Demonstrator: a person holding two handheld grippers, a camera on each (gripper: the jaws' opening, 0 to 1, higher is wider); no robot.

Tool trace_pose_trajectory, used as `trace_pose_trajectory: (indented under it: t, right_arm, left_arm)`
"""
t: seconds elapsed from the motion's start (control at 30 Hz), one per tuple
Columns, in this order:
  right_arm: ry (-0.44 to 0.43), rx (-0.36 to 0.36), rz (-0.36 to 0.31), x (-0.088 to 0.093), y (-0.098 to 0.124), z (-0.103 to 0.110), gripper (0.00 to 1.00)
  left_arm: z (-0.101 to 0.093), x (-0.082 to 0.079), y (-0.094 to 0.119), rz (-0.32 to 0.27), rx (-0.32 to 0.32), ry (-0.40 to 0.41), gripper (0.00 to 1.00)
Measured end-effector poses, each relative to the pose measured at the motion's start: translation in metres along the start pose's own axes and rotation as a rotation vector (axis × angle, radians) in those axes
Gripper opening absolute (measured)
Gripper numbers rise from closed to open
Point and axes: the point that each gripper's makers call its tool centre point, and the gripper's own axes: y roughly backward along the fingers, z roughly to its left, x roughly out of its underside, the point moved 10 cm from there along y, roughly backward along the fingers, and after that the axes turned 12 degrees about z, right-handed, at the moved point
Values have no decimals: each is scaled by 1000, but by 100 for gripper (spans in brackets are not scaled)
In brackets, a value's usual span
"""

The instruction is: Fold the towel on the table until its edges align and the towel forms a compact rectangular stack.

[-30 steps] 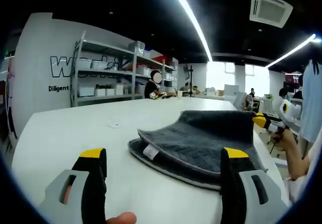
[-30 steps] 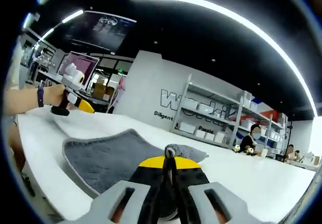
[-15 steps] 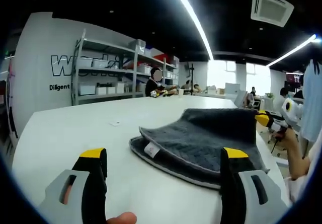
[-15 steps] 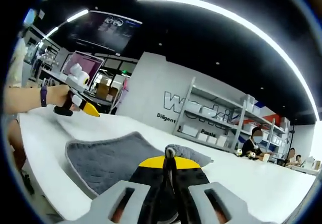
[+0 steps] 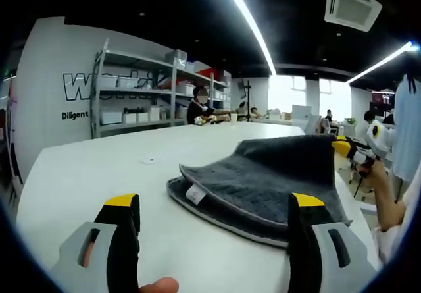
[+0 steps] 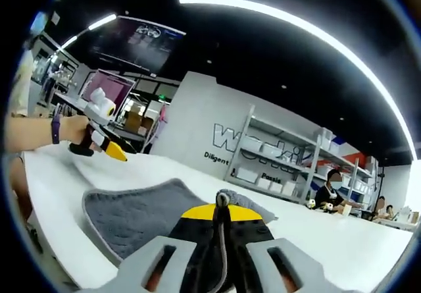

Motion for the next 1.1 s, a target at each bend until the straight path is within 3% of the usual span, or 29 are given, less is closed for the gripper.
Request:
trace_pose_trajectory:
  t: [0.57, 0.87, 0.93, 1.0, 1.07, 1.1]
  right_arm:
    - [-20, 43, -39, -15, -2, -19, 0]
    - [-49, 114, -34, -10, 6, -48, 0]
    - [-56, 131, -34, -9, 7, -55, 0]
    - [-63, 146, -33, -7, 10, -62, 0]
    - [-76, 158, -23, -2, 12, -69, 0]
    - [-86, 165, -17, 1, 14, -74, 0]
  left_arm:
    - [-10, 5, 3, -6, -1, 1, 92]
    - [-12, 6, 3, -10, 1, 2, 92]
    - [7, -5, 2, -10, 1, 3, 92]
    - [57, -30, -4, -9, 1, 2, 92]
    - [40, -21, -2, -7, 0, 4, 92]
    - [42, -22, -2, -8, -5, -9, 92]
